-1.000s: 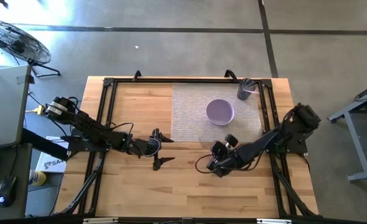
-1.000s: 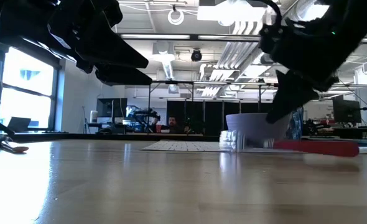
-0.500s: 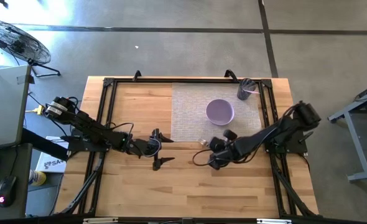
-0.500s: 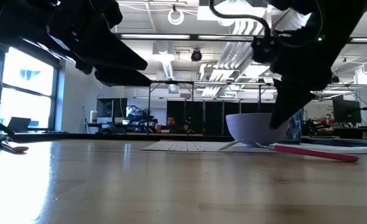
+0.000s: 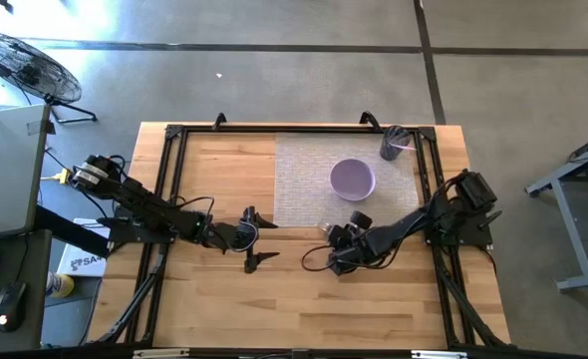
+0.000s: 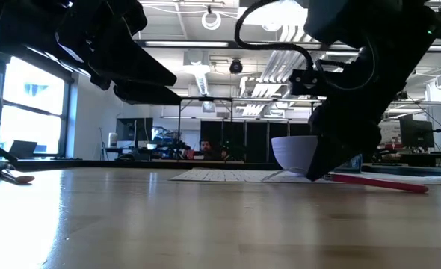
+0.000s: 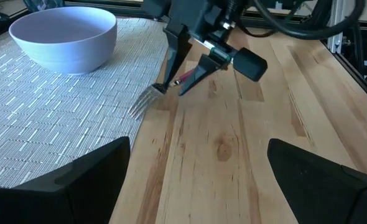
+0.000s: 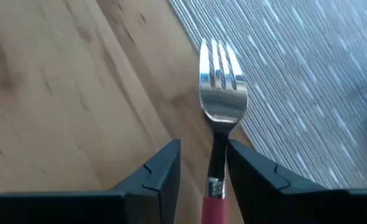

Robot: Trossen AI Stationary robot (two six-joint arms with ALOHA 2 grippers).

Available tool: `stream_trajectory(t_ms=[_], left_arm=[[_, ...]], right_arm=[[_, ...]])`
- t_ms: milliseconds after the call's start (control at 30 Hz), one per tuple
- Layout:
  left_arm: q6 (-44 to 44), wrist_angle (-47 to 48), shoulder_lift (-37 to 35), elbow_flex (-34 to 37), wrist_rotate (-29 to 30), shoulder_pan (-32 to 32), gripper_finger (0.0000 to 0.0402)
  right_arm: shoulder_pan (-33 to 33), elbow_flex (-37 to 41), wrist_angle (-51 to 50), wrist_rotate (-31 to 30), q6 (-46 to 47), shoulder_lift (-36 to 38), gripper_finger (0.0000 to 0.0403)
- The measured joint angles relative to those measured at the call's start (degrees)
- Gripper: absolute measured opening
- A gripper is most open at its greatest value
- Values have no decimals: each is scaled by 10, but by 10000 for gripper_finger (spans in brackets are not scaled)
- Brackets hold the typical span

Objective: Pick & Place Utensil
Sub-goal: Put the pink fork into the purple bowl

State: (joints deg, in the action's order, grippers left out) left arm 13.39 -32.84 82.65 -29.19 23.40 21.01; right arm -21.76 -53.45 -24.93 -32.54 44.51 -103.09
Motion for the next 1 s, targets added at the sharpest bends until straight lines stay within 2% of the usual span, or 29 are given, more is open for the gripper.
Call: stream_trajectory(t_ms=[267,633,1000], left_arm=[[0,0,0,0,0,0,376],[0,0,0,0,0,0,376],[0,0,0,0,0,0,376]], right_arm=[[1,0,18,-67,-33,-2,123],[27,0,21,-15,-32,-2,103],[42,0,22,-15,-28,-2,78]])
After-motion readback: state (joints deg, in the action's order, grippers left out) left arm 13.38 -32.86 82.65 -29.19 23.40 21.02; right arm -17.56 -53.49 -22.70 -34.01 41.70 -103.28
